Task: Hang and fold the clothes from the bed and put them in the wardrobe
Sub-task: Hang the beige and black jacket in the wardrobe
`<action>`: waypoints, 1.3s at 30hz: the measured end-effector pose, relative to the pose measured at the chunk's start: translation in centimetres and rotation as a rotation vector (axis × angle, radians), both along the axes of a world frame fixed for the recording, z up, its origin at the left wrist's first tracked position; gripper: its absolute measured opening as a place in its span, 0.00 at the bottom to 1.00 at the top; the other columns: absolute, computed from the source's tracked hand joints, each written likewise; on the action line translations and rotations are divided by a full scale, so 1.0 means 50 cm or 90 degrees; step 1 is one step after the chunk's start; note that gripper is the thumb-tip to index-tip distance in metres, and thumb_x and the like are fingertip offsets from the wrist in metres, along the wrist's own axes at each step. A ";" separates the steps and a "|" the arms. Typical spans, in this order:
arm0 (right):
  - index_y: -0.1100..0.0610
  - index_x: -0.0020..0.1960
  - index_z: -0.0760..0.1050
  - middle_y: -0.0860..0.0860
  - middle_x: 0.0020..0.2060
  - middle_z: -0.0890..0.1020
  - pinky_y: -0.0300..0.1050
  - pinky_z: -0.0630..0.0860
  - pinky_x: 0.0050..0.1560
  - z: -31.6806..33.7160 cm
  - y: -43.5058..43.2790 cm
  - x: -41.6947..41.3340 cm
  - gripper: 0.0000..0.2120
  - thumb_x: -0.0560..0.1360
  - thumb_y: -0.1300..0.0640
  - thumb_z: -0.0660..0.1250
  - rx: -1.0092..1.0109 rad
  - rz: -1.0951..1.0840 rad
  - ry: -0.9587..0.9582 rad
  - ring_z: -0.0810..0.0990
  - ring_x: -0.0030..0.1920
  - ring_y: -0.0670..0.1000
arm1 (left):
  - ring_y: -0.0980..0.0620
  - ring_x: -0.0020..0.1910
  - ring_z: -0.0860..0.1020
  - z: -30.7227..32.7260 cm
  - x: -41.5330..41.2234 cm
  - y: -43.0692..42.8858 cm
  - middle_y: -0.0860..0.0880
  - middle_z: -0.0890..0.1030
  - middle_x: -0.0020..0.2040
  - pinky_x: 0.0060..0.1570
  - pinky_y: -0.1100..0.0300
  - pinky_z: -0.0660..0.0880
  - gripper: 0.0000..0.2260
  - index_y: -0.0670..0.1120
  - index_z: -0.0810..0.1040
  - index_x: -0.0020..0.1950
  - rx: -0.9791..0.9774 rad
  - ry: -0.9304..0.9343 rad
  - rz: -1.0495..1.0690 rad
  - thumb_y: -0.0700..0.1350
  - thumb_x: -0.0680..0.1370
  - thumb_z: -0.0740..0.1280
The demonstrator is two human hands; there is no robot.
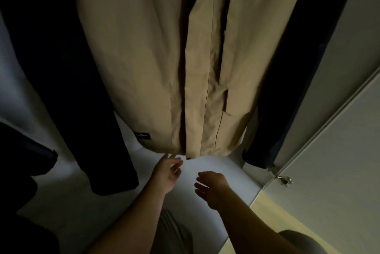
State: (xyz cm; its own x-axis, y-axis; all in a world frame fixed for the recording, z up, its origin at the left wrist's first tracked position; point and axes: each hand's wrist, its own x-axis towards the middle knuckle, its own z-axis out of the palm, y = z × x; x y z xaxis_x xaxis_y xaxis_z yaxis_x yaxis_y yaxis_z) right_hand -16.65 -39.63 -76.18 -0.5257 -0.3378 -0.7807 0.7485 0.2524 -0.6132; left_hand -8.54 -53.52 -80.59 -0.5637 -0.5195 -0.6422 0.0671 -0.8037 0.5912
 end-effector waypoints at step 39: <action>0.57 0.63 0.78 0.51 0.60 0.81 0.51 0.73 0.60 -0.078 0.077 0.062 0.23 0.74 0.46 0.75 -0.145 0.081 -0.029 0.77 0.58 0.50 | 0.47 0.52 0.84 0.002 0.079 0.132 0.47 0.87 0.49 0.51 0.53 0.80 0.14 0.45 0.85 0.56 -0.368 -0.175 -0.167 0.44 0.72 0.78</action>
